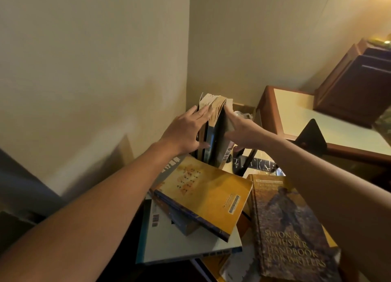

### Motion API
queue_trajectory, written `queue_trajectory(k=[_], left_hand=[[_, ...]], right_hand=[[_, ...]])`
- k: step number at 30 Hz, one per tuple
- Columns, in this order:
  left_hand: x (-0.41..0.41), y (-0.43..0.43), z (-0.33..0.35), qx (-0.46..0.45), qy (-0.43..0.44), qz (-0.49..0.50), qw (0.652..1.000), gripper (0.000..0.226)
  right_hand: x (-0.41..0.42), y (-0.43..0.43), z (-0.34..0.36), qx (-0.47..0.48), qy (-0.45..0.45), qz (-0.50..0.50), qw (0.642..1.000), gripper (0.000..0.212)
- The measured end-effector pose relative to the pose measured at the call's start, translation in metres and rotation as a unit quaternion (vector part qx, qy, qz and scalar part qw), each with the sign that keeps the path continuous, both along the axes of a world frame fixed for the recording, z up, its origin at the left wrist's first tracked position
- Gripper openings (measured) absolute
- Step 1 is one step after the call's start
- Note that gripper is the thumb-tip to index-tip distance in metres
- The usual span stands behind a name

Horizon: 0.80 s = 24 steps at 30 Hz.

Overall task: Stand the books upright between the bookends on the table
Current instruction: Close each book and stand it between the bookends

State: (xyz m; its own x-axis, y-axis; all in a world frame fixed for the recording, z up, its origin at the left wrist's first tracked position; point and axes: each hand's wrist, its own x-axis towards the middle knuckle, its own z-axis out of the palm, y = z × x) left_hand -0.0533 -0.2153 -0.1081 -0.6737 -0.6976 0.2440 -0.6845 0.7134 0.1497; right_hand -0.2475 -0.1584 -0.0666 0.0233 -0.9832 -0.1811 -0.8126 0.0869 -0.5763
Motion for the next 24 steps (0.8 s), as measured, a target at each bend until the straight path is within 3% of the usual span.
queue_trajectory(k=[4, 11, 17, 24], left_hand=[[-0.008, -0.007, 0.004, -0.040, -0.043, -0.011, 0.998, 0.102], [-0.026, 0.009, -0.016, -0.048, 0.118, 0.037, 0.991, 0.082], [-0.015, 0.002, -0.014, -0.046, 0.138, 0.035, 0.989, 0.079], [-0.010, 0.000, -0.019, -0.047, 0.127, 0.034, 0.990, 0.082]], right_hand=[[-0.007, -0.004, -0.005, -0.023, 0.033, 0.021, 0.999, 0.093], [-0.007, -0.011, -0.010, -0.024, 0.005, 0.061, 0.998, 0.110], [-0.008, -0.011, -0.030, -0.074, 0.085, 0.090, 0.990, 0.114], [0.001, -0.014, -0.045, -0.118, 0.069, 0.068, 0.988, 0.108]])
